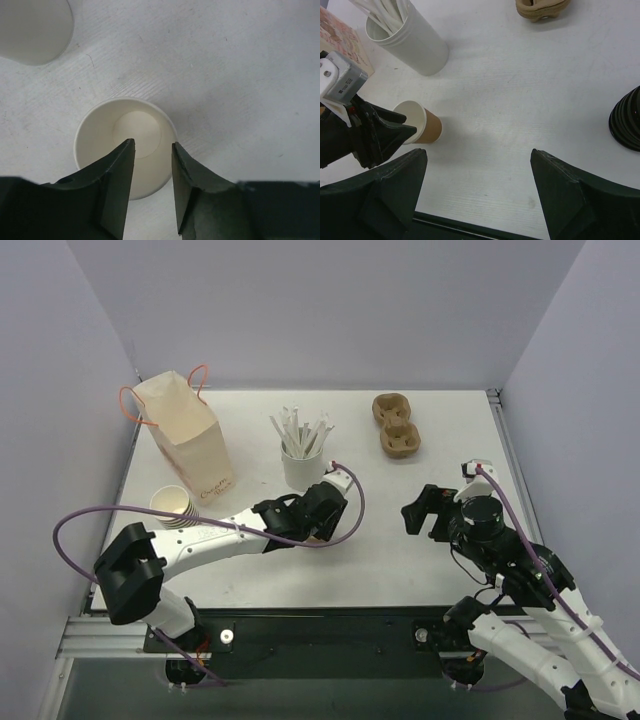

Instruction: Pack the takeout coffee

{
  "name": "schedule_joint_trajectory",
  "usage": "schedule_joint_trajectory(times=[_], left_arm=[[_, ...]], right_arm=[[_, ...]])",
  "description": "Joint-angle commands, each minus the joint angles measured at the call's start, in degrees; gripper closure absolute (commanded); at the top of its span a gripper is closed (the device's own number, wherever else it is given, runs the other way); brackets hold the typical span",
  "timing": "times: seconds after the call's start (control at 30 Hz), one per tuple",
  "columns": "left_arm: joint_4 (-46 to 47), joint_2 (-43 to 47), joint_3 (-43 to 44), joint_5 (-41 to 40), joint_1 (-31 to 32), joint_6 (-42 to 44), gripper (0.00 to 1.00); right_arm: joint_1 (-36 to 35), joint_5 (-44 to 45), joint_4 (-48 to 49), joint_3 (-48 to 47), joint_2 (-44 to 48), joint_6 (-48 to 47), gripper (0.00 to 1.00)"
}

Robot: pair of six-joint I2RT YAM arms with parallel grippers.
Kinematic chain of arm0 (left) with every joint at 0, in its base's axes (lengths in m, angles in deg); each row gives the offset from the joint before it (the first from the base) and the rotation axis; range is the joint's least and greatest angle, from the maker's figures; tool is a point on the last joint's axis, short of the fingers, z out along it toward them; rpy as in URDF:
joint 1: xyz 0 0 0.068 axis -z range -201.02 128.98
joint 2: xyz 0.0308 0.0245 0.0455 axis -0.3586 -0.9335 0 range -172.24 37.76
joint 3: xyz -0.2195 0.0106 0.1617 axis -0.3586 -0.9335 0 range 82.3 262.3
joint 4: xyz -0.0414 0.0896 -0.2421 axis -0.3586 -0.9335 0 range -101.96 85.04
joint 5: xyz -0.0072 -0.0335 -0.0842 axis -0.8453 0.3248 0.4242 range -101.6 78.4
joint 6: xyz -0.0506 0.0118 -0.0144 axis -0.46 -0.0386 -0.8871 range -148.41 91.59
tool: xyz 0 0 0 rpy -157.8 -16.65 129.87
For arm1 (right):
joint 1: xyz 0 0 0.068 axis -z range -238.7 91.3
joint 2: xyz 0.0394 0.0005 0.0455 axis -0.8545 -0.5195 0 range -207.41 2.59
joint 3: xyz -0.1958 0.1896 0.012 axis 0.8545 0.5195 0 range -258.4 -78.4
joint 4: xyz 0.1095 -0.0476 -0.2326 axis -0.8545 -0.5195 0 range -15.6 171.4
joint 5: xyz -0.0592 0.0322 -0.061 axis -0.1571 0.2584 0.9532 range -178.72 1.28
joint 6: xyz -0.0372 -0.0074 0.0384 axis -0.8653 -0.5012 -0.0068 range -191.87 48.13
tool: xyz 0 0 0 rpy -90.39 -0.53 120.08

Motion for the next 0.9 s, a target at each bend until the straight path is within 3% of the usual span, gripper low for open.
schedule_joint_trajectory(times=[0.0, 0.2, 0.3, 0.37, 0.47, 0.67, 0.87], left_arm=[[-0.4, 4.9, 3.5, 3.1, 0.2, -0.6, 0.47], [-5.4, 15.0, 7.3, 6.9, -0.1, 3.3, 0.3], [-6.4, 20.9, 7.0, 6.4, -0.4, 7.0, 0.12], [-6.8, 25.3, 4.6, 3.3, -0.5, 10.2, 0.06], [-7.1, 30.9, 0.0, -0.9, -0.9, 14.2, 0.04], [-2.2, 39.8, -12.3, -3.0, -0.9, 16.7, 0.03], [-5.8, 39.7, -11.4, -6.8, -0.9, 18.3, 0.03]], right_arm=[[0.5, 2.7, -0.4, -0.5, 0.8, 1.2, 0.12], [0.8, 10.3, -1.5, -2.8, -4.4, -1.0, 0.12], [3.3, 15.6, -3.1, -5.7, -9.6, -5.2, 0.14], [6.8, 14.2, -4.0, -7.2, -13.8, -7.4, 0.18], [17.0, 10.4, -6.2, -10.2, -19.2, -10.2, 0.26], [28.6, 2.7, -7.2, -12.8, -26.2, -12.3, 0.45], [37.0, -2.7, -7.4, -12.7, -31.6, -13.7, 0.53]])
